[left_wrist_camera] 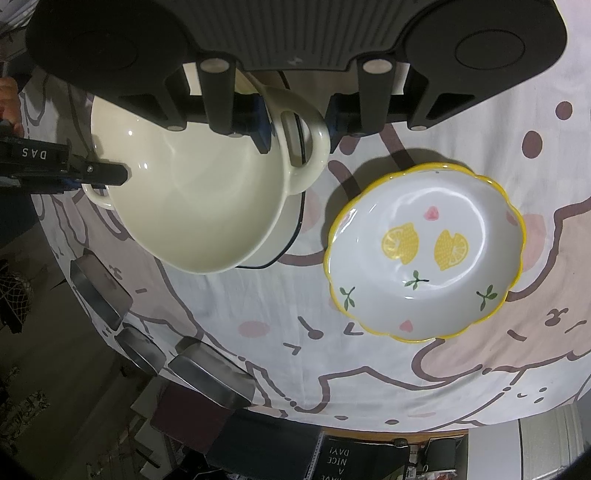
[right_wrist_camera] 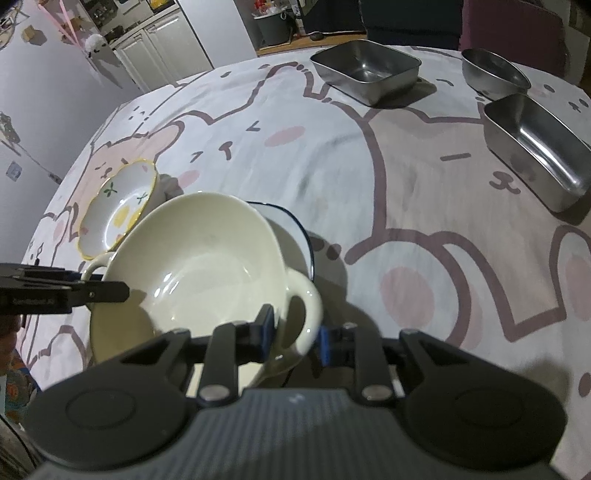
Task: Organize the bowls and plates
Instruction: 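Lower the cream bowl with both grippers onto the dark-rimmed white plate, then open both grippers and lift them off the cream bowl handles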
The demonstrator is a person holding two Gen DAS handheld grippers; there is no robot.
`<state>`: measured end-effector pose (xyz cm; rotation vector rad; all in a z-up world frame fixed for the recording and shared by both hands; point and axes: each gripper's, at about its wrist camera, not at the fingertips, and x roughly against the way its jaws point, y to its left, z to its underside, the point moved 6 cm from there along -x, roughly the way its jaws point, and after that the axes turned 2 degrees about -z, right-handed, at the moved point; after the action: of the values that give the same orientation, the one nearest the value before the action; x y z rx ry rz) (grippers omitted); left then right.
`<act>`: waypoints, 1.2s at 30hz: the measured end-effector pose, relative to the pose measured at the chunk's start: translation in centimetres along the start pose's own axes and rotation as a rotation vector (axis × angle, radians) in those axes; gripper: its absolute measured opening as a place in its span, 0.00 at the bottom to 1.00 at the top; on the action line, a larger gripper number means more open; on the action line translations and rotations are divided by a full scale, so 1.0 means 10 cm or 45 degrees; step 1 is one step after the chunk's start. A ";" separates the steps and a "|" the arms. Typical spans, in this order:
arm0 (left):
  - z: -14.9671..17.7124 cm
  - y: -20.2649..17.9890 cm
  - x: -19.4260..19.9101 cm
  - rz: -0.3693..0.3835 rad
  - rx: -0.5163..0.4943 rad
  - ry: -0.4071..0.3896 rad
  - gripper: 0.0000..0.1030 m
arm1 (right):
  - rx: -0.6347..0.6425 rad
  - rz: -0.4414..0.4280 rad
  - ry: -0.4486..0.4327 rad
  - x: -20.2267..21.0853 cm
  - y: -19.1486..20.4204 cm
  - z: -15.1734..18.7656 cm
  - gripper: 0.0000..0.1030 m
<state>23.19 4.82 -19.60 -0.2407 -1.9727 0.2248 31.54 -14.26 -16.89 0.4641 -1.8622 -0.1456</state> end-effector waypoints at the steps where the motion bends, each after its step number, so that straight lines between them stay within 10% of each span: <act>1: 0.00 0.00 0.00 0.001 0.001 0.000 0.31 | 0.000 -0.005 -0.002 0.00 0.00 0.00 0.27; 36: 0.01 -0.01 0.02 -0.029 -0.028 0.016 0.37 | -0.094 -0.037 0.001 -0.06 -0.16 0.01 0.45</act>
<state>23.02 4.73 -19.44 -0.2330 -1.9653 0.1866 32.02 -15.54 -17.98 0.4406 -1.8433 -0.2329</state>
